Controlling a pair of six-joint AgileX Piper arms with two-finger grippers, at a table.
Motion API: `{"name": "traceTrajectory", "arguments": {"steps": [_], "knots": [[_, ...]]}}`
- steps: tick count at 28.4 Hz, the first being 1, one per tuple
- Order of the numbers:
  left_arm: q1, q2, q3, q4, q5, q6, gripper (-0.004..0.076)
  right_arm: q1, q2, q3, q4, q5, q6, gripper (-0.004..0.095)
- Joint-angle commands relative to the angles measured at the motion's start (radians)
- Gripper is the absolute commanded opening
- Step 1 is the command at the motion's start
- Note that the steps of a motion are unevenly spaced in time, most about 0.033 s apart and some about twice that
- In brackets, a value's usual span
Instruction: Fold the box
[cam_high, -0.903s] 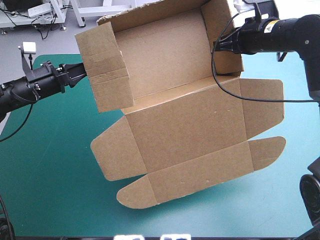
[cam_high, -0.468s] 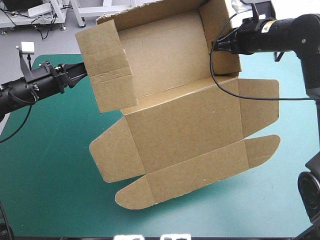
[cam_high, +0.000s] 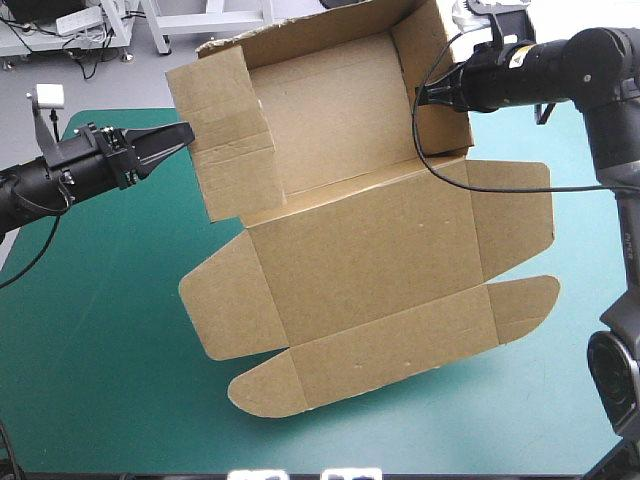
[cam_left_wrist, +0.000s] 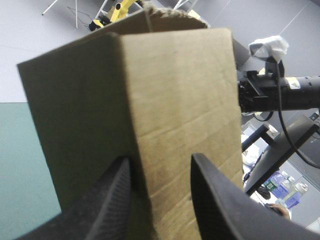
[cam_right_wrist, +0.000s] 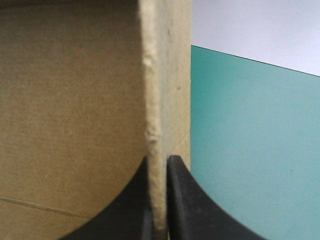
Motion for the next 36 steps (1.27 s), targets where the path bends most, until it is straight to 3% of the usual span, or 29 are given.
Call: {"name": "traceTrajectory", "arguments": {"steps": [1, 12, 25, 32, 36], "knots": [[-0.004, -0.036, -0.03, -0.101, 0.073, -0.006, 0.0289, 0.001, -0.038, -0.027, 0.065, -0.085, 0.003, 0.0002], [-0.004, -0.036, -0.03, -0.032, 0.072, -0.006, 0.0301, 0.01, -0.035, -0.027, 0.118, -0.093, 0.003, 0.0002], [-0.004, -0.036, -0.032, 0.043, 0.04, -0.006, 0.0301, 0.164, -0.033, -0.027, -0.032, -0.151, 0.048, 0.0002], [-0.008, -0.036, -0.032, 0.157, -0.036, -0.054, 0.0301, 0.179, -0.033, -0.027, -0.026, -0.152, 0.07, 0.0002], [-0.102, -0.036, -0.032, 0.234, -0.213, -0.054, 0.03, 0.179, -0.033, -0.027, 0.001, -0.157, 0.09, 0.0002]]}}
